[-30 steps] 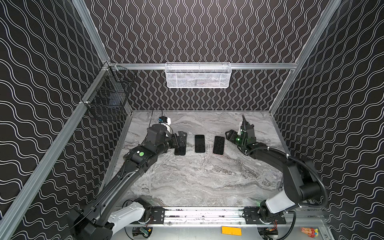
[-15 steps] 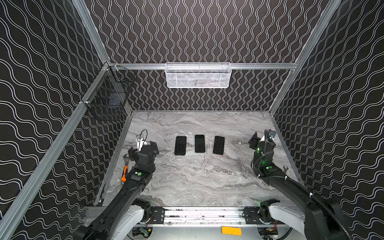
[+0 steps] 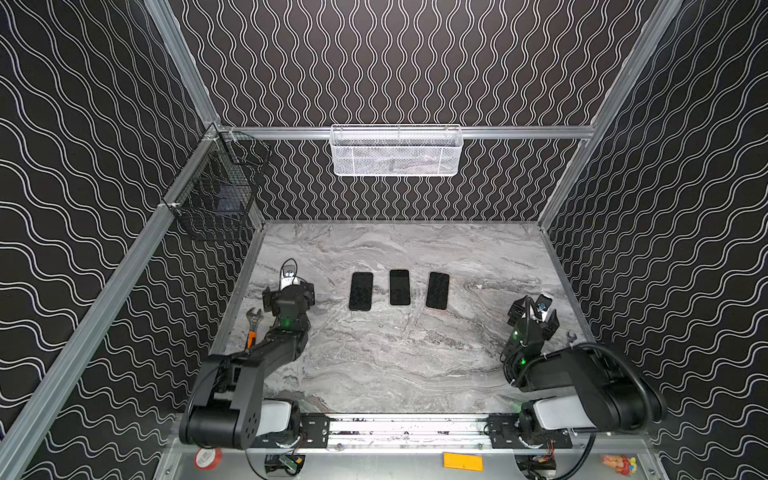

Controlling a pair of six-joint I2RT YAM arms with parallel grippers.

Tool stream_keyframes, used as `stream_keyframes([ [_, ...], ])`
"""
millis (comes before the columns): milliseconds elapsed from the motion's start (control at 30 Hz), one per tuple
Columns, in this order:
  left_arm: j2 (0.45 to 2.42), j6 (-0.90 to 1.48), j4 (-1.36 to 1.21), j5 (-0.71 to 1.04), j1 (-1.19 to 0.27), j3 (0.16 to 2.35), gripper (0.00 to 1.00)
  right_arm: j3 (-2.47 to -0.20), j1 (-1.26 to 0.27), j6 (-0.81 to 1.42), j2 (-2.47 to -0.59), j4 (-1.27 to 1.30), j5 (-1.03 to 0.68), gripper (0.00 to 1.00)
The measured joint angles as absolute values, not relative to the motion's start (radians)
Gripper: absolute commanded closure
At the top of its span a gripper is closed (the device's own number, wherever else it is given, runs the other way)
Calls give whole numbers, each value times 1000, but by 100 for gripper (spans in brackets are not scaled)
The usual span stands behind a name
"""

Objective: Put the phone into the phone case

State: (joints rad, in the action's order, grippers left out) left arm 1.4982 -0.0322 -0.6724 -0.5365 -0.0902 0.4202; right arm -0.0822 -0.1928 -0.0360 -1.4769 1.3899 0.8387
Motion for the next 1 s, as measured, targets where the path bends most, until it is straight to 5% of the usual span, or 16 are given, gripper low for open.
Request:
stream_keyframes([
  [733, 1473, -108, -777, -192, -110, 369, 1, -211, -51, -54, -1488, 1259, 330, 11],
  [1000, 1647, -104, -963, -141, -109, 332, 1, -257, 8, -8, -1538, 1180, 201, 0],
])
